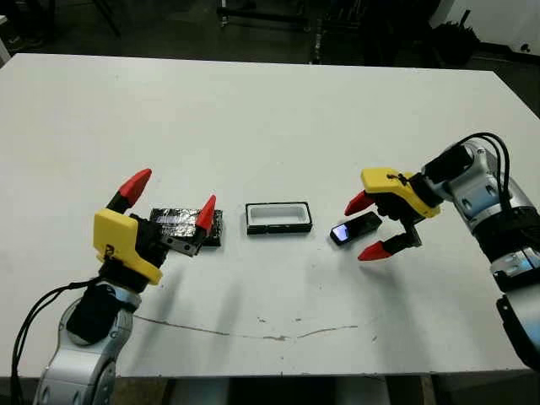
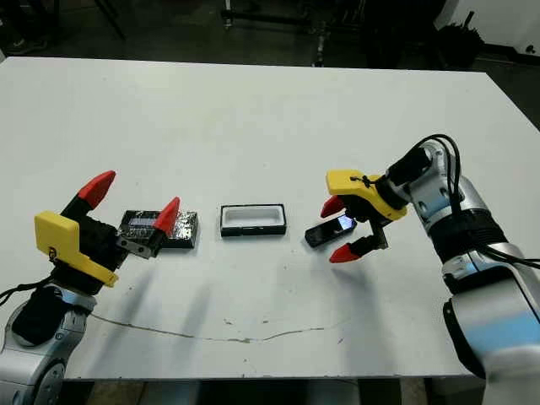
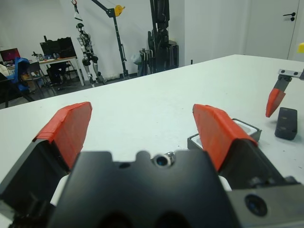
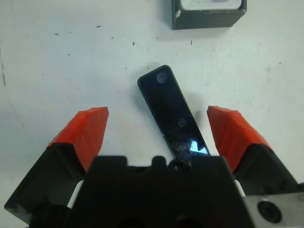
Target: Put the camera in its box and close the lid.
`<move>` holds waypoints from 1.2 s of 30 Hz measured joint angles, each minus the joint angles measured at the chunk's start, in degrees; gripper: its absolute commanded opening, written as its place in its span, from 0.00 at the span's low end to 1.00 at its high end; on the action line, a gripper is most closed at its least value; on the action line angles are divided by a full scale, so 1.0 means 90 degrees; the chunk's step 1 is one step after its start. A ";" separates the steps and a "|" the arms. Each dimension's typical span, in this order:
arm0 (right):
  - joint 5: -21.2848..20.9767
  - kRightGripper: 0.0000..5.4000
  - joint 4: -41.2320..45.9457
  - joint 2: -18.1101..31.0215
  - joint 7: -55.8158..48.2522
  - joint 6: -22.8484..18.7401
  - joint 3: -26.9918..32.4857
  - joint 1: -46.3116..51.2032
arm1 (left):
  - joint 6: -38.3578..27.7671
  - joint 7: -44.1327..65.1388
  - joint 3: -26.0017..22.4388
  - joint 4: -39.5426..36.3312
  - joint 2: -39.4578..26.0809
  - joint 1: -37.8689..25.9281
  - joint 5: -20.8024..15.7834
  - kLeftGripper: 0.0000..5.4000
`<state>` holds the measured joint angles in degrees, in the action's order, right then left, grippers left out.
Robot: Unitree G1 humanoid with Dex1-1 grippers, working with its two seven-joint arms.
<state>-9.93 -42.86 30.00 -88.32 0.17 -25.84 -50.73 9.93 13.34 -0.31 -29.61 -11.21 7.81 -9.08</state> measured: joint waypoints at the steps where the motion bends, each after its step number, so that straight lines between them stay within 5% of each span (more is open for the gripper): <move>1: 0.0013 1.00 -0.0036 -0.0025 0.0011 0.0067 0.0006 -0.0001 | 0.0000 0.0001 0.0006 0.0000 0.0000 0.0002 -0.0001 1.00; 7: 0.0046 0.94 -0.0239 -0.0112 0.0043 0.0284 0.0070 -0.0003 | -0.0002 0.0003 0.0030 0.0000 0.0000 0.0009 0.0027 1.00; 31: 0.0025 0.32 0.0129 -0.0051 0.0825 0.0325 0.0403 0.0243 | 0.0001 -0.0050 0.0041 -0.0062 0.0010 0.0073 0.0025 1.00; 36: -0.0006 0.31 0.0326 0.0050 0.0833 0.0338 0.0396 0.0274 | 0.0001 -0.0072 0.0041 -0.0068 0.0010 0.0072 0.0027 1.00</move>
<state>-9.98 -39.93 30.45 -80.82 3.21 -22.28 -48.27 9.93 12.69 0.05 -30.22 -11.12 8.47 -8.84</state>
